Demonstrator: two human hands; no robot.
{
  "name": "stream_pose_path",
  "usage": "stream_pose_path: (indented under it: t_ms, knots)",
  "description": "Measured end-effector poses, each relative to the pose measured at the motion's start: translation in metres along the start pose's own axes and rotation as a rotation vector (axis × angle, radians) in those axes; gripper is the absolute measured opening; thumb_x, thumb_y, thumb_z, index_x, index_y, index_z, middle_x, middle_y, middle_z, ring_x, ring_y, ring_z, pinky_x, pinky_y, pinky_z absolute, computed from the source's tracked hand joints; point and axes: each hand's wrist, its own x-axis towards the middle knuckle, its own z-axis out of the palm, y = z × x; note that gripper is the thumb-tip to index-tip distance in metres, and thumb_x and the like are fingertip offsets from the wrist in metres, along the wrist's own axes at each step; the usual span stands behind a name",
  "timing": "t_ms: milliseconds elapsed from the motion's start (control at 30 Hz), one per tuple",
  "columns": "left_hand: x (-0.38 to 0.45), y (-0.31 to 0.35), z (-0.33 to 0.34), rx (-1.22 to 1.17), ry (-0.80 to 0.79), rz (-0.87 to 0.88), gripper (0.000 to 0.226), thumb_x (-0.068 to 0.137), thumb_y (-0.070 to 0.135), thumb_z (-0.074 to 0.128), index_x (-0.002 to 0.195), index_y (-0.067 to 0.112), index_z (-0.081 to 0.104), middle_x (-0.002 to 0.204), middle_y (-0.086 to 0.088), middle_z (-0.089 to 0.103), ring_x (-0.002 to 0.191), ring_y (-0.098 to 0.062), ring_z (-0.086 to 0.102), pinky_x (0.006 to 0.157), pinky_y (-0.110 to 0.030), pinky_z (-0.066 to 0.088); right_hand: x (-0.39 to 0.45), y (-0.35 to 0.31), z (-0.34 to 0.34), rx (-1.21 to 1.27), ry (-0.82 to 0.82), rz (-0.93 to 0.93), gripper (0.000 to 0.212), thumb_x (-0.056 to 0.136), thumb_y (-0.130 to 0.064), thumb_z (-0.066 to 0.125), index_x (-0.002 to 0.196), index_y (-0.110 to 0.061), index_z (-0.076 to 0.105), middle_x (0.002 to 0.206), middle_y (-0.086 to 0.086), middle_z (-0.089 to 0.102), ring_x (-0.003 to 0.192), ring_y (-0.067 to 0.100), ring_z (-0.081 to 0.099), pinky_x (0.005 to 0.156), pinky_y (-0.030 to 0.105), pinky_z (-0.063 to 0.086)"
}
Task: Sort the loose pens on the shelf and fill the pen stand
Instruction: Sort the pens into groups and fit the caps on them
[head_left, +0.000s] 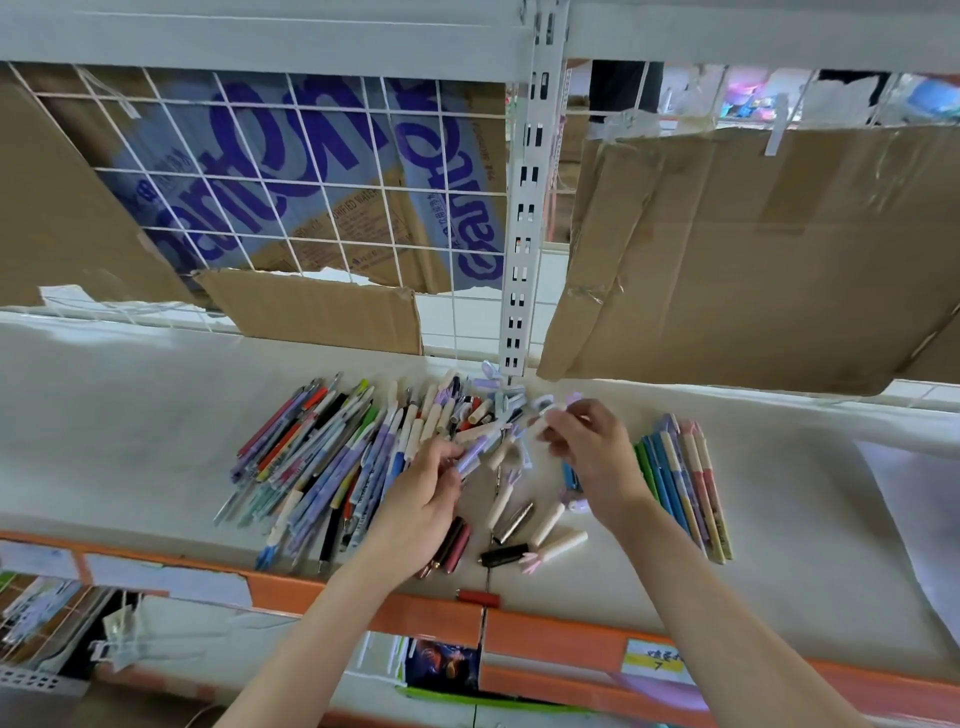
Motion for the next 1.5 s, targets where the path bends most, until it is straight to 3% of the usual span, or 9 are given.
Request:
stream_pose_path:
  t_ms: [100,633,767,867,967,1167,1267,1400,1500]
  knots:
    - [-0.005,-0.002,-0.001,-0.014,0.023,0.021,0.018,0.1,0.022,0.036,0.1,0.015,0.053,0.058,0.007,0.039,0.044,-0.002,0.04,0.047,-0.018,0.029,0.0,-0.005,-0.003,0.35,-0.017,0.0,0.003,0.091,-0.003,0.056,0.088,-0.003,0.058,0.075,0.006,0.066,0.07,0.013,0.063,0.068,0.021,0.052]
    - [-0.007,0.0,-0.002,-0.046,0.028,-0.001,0.022,0.099,0.026,0.04,0.104,0.014,0.058,0.058,0.005,0.041,0.046,-0.004,0.037,0.046,-0.019,0.028,-0.011,-0.01,0.002,0.322,-0.012,-0.126,0.007,0.089,-0.005,0.059,0.086,-0.011,0.056,0.078,0.004,0.067,0.077,0.013,0.065,0.07,0.021,0.052]
    - [-0.004,0.004,0.001,-0.136,-0.008,-0.001,0.019,0.099,0.027,0.04,0.097,0.019,0.058,0.062,-0.004,0.044,0.057,-0.028,0.045,0.057,-0.045,0.044,-0.017,-0.006,0.012,0.241,-0.164,-0.11,0.002,0.091,-0.004,0.056,0.089,-0.005,0.058,0.079,0.008,0.065,0.073,0.015,0.062,0.068,0.021,0.05]
    - [-0.003,0.015,0.005,-0.351,-0.006,-0.101,0.022,0.1,0.023,0.041,0.09,0.016,0.06,0.061,0.0,0.046,0.054,-0.02,0.04,0.057,-0.036,0.038,-0.023,0.003,0.024,0.263,-0.237,-0.108,0.01,0.093,-0.007,0.054,0.088,-0.005,0.062,0.076,0.004,0.062,0.072,0.015,0.056,0.07,0.024,0.048]
    - [-0.001,0.026,0.005,-0.775,-0.118,-0.324,0.025,0.1,0.018,0.041,0.082,0.007,0.056,0.048,0.008,0.04,0.036,-0.004,0.026,0.034,-0.018,0.023,-0.026,0.005,0.026,0.294,-0.259,-0.154,0.014,0.092,-0.016,0.055,0.085,-0.006,0.062,0.075,0.004,0.062,0.069,0.013,0.053,0.068,0.022,0.045]
    - [0.001,0.036,0.016,-1.246,-0.293,-0.518,0.027,0.098,0.012,0.032,0.077,0.011,0.049,0.05,0.007,0.027,0.032,-0.001,0.019,0.029,-0.013,0.009,-0.027,0.0,0.018,0.246,-0.232,-0.198,0.019,0.09,-0.017,0.054,0.079,-0.001,0.056,0.07,0.009,0.061,0.062,0.016,0.051,0.065,0.027,0.042]
    - [0.001,0.043,0.029,-1.04,-0.197,-0.431,0.027,0.1,0.017,0.04,0.079,0.008,0.054,0.051,0.003,0.034,0.033,-0.004,0.022,0.03,-0.015,0.015,-0.025,0.002,0.012,0.149,-0.118,-0.176,0.019,0.095,-0.012,0.052,0.079,-0.003,0.055,0.069,0.013,0.058,0.06,0.016,0.049,0.061,0.03,0.04]
    - [0.009,0.037,0.032,-0.089,-0.036,0.029,0.017,0.095,0.026,0.053,0.093,0.013,0.064,0.072,0.007,0.062,0.056,-0.004,0.053,0.055,-0.021,0.043,-0.014,-0.003,-0.002,-0.121,0.07,-0.217,0.011,0.093,-0.02,0.055,0.086,-0.012,0.055,0.064,0.004,0.063,0.056,0.007,0.051,0.056,0.026,0.041]
    - [0.015,0.023,0.021,0.134,0.054,0.147,0.014,0.092,0.024,0.056,0.099,0.015,0.065,0.089,0.011,0.061,0.074,-0.001,0.055,0.069,-0.013,0.041,-0.002,-0.004,-0.025,-0.424,0.229,-0.34,0.016,0.09,-0.023,0.06,0.101,-0.016,0.051,0.059,0.0,0.057,0.053,0.009,0.048,0.055,0.014,0.036]
